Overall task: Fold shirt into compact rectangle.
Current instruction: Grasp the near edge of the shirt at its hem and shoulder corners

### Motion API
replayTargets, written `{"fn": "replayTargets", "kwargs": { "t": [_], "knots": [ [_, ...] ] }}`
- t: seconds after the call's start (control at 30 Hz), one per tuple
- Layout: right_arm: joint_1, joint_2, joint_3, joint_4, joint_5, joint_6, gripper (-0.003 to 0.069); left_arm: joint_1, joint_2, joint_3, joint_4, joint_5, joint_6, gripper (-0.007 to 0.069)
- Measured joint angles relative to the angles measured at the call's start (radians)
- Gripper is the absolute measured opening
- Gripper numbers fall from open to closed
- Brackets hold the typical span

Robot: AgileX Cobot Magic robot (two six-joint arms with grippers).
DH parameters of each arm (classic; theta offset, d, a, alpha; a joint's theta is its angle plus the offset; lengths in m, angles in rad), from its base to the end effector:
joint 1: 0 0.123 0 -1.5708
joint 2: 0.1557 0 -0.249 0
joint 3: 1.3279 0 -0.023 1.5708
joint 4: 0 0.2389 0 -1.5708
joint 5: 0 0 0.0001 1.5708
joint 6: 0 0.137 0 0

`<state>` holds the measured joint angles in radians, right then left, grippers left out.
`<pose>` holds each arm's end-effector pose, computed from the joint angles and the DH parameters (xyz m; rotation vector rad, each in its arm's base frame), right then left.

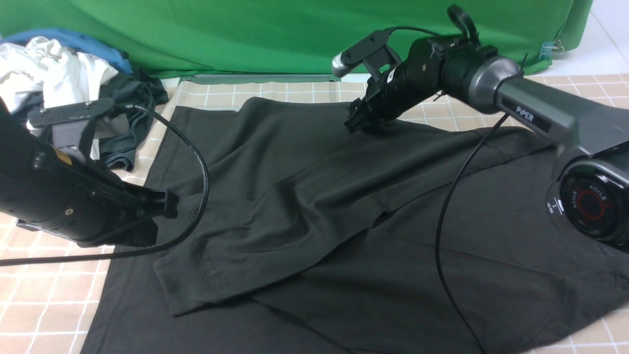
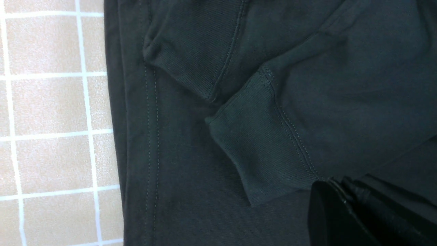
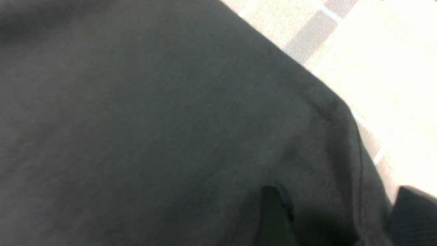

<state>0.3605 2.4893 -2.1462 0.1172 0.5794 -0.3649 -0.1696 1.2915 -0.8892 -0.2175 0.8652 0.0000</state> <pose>0.5095 0.2015 0.1023 -0.7700 2.2776 0.1206 0.2489 -0.0655 0.1935 0.0839 2.7523 -0.3121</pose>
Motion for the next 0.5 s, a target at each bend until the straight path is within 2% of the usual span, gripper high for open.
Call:
{"fn": "replayTargets", "kwargs": {
  "t": [0.03,0.13,0.23,0.3,0.5],
  "knots": [
    [0.0,0.005,0.0,-0.019,-0.005,0.009,0.0402,0.0,0.0,0.0,0.0,0.0,0.0,0.0018],
    [0.0,0.014,0.0,-0.074,-0.041,0.052,0.0197,0.0,0.0,0.0,0.001,0.001,0.0,0.0018],
    [-0.006,0.015,0.0,-0.099,-0.086,0.062,0.0059,0.0,0.0,0.0,0.002,0.009,0.0,0.0018],
    [-0.015,0.015,0.0,-0.103,-0.11,0.069,0.0038,0.0,0.0,0.0,0.002,0.019,0.0,0.0018],
    [-0.054,0.015,0.0,-0.105,-0.142,0.1,0.0036,0.0,0.0,0.0,0.002,0.036,0.0,0.0018]
  ]
}}
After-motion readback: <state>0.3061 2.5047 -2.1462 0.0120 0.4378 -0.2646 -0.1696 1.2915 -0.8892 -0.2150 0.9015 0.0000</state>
